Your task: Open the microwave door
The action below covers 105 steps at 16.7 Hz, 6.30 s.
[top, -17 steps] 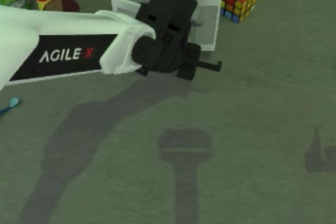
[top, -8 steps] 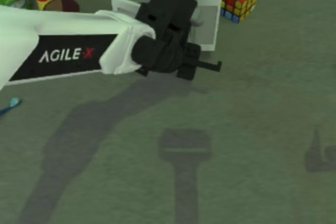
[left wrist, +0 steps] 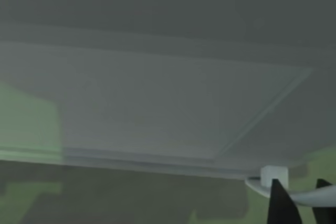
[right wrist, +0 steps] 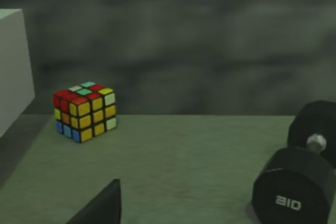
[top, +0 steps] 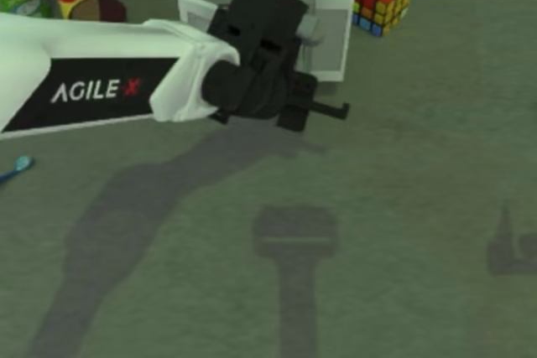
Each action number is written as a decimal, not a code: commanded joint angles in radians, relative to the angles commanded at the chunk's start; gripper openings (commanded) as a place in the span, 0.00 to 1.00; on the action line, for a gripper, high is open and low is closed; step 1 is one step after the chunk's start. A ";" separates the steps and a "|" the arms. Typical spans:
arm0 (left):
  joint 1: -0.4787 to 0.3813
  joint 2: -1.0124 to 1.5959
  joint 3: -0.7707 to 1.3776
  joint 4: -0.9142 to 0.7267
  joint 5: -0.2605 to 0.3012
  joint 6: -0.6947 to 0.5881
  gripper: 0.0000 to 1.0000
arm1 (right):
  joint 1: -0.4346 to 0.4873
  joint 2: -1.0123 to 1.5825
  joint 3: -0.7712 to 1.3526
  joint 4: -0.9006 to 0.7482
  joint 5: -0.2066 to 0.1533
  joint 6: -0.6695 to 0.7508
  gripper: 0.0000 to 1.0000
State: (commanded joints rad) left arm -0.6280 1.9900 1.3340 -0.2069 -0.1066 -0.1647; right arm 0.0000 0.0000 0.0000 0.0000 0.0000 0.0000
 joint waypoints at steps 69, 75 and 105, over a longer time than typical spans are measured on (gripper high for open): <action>0.027 -0.048 -0.070 0.028 0.072 0.085 0.00 | 0.000 0.000 0.000 0.000 0.000 0.000 1.00; 0.027 -0.048 -0.070 0.028 0.072 0.085 0.00 | 0.000 0.000 0.000 0.000 0.000 0.000 1.00; 0.043 -0.071 -0.103 0.038 0.112 0.131 0.00 | 0.000 0.000 0.000 0.000 0.000 0.000 1.00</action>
State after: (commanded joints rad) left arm -0.5847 1.9190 1.2312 -0.1691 0.0059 -0.0333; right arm 0.0000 0.0000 0.0000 0.0000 0.0000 0.0000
